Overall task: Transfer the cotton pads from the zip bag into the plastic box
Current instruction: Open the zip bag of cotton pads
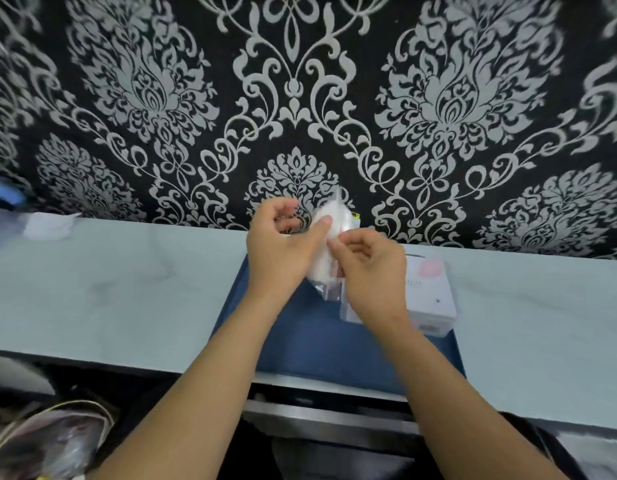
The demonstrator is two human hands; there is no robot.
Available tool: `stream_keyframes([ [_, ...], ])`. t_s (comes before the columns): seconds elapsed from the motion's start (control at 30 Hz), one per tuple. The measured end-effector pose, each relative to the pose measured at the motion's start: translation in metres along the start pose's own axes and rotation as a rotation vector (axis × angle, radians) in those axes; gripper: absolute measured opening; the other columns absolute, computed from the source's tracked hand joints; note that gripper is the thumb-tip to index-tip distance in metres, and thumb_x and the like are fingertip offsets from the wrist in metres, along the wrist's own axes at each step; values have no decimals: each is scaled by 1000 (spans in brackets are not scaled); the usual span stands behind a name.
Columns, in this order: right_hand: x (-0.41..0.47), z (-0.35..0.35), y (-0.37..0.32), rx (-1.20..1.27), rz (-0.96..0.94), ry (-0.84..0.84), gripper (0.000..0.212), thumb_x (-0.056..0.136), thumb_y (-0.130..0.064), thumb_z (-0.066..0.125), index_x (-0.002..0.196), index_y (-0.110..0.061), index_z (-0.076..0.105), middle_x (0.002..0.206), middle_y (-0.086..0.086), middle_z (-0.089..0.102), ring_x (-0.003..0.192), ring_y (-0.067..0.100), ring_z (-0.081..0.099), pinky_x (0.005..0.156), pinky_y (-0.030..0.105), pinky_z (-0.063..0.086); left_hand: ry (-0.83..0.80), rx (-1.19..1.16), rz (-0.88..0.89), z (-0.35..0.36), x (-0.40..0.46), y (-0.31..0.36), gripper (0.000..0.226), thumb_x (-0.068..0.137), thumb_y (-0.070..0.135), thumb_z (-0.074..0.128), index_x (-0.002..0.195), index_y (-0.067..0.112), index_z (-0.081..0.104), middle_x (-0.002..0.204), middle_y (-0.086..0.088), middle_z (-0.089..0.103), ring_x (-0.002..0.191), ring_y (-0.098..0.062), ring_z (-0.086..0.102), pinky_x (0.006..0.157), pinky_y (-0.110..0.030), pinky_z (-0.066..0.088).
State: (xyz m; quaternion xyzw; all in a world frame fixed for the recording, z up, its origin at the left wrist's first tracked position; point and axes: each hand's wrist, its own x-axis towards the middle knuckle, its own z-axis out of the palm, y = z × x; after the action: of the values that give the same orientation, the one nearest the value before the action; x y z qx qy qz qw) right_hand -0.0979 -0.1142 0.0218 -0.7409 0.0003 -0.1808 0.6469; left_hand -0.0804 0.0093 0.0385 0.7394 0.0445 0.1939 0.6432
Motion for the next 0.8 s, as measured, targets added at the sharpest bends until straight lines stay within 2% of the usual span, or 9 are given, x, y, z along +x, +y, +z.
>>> stream_keyframes([
  [0.1, 0, 0, -11, 327, 276, 22, 10, 93, -2, 65, 89, -7, 73, 73, 11, 70, 59, 15, 60, 57, 26, 54, -54, 156, 82, 12, -4, -1, 22, 74, 26, 83, 90, 23, 68, 94, 10, 69, 87, -6, 64, 76, -21, 52],
  [0.2, 3, -4, -10, 368, 394, 36, 12, 92, 0, 64, 93, -4, 76, 77, 7, 75, 64, 11, 66, 67, 26, 59, -69, 204, 179, 20, -8, -11, 8, 80, 22, 80, 81, 22, 72, 87, 12, 68, 86, -4, 65, 77, -18, 52],
  [0.27, 7, -8, -9, 321, 424, 26, 10, 91, -3, 67, 91, -5, 77, 79, 9, 76, 68, 14, 67, 73, 31, 59, -61, 205, 192, 22, -10, -10, 5, 82, 19, 77, 81, 23, 74, 86, 13, 68, 86, -3, 65, 78, -17, 50],
  [0.3, 9, -10, -9, 299, 432, 22, 8, 90, -4, 69, 89, -5, 77, 79, 10, 76, 69, 16, 66, 72, 31, 58, -69, 210, 188, 24, -11, -9, 4, 83, 20, 76, 80, 23, 75, 86, 13, 68, 85, -3, 65, 78, -18, 50],
  [0.47, 6, -23, -9, 187, 409, -94, 8, 86, -1, 71, 80, 3, 76, 65, 8, 67, 54, 7, 57, 52, 14, 47, -96, 263, 131, 18, -15, 0, 14, 74, 40, 82, 70, 27, 77, 76, 13, 71, 75, -3, 67, 72, -28, 55],
  [0.57, 5, -27, -8, 120, 366, -152, 8, 84, 4, 69, 79, 9, 73, 59, 7, 63, 48, 3, 54, 48, 12, 44, -132, 264, 103, 14, -20, 1, 8, 75, 32, 83, 69, 27, 80, 68, 16, 73, 69, -2, 68, 71, -33, 58],
  [0.67, 5, -27, -6, 90, 389, -204, 5, 79, 1, 76, 76, 6, 74, 60, 9, 63, 49, 6, 53, 49, 14, 45, -203, 193, 41, 9, -20, -5, 8, 80, 25, 81, 72, 26, 82, 68, 14, 74, 70, -4, 70, 71, -30, 58],
  [0.8, 9, -30, -2, 162, 458, -280, 8, 77, -1, 79, 73, -2, 73, 62, 6, 63, 53, 8, 55, 52, 15, 48, -305, 44, -61, 3, -17, -7, 10, 85, 21, 77, 77, 20, 82, 74, 4, 78, 81, -19, 74, 82, -41, 60],
])
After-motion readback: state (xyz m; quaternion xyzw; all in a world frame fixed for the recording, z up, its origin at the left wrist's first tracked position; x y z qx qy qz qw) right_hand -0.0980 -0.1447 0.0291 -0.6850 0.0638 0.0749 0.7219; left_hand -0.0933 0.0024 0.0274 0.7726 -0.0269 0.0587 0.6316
